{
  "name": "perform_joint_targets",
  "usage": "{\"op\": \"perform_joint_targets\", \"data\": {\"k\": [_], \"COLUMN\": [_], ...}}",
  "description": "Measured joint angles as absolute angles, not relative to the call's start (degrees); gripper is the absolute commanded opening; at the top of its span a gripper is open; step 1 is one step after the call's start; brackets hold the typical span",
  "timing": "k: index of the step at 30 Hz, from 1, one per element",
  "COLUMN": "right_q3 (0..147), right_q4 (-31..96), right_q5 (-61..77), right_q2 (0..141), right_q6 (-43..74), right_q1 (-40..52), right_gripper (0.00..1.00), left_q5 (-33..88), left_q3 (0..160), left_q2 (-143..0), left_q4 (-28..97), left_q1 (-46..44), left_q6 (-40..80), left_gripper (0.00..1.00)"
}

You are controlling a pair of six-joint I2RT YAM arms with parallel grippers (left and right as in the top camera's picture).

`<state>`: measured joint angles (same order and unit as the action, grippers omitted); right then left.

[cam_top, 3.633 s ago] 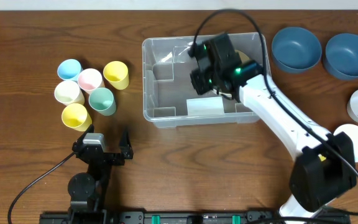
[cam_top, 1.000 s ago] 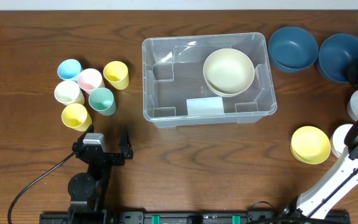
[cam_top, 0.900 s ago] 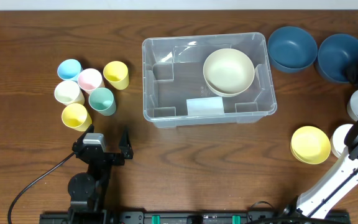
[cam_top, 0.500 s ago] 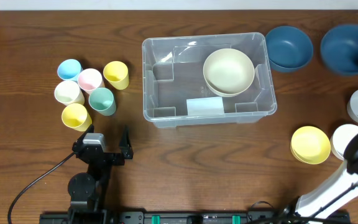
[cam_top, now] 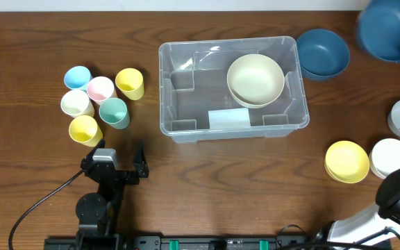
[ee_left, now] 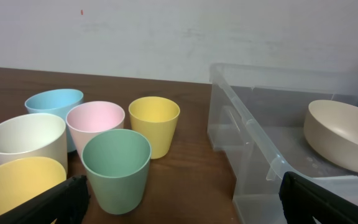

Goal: Pack container
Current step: 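Move the right gripper to the blue-grey bowl at the back right and grasp it, then place the blue-grey bowl into the cream bowl in the bin and release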

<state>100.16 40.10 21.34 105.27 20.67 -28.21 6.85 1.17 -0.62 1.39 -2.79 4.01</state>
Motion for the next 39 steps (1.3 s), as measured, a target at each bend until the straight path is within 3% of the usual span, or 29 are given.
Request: {"op": "perform_joint_targets", "data": {"k": [10,20,36,38,39], "right_q3": [100.2,99.7,85.6,85.0,84.9], "right_q4": [44.0,46.9,42.1,41.6,41.2], "right_q5": [27.1,15.7,6.6,6.5,6.5], "right_q2": [105.3,105.3,105.3,105.3,105.3], "right_q6": [19.2,18.2,17.5,17.5,17.6], "right_q1": [-9.0,4.5,6.7,6.7,6.7], "right_gripper": [0.08,0.08,0.09,0.14,0.25], "left_q5": [6.9,6.9,6.9,6.9,6.9], "left_q3": [1.2,1.2,1.2,1.2,1.2], "left_q2": [-0.6,-0.6,-0.6,-0.6,-0.6], "left_q4": [1.4,1.4,1.4,1.4,1.4], "left_q1": [-2.8,-2.8,-2.8,-2.8,-2.8], "left_q6": [4.0,4.0,4.0,4.0,4.0], "left_gripper": [0.98,0.98,0.98,0.98,0.98]}}
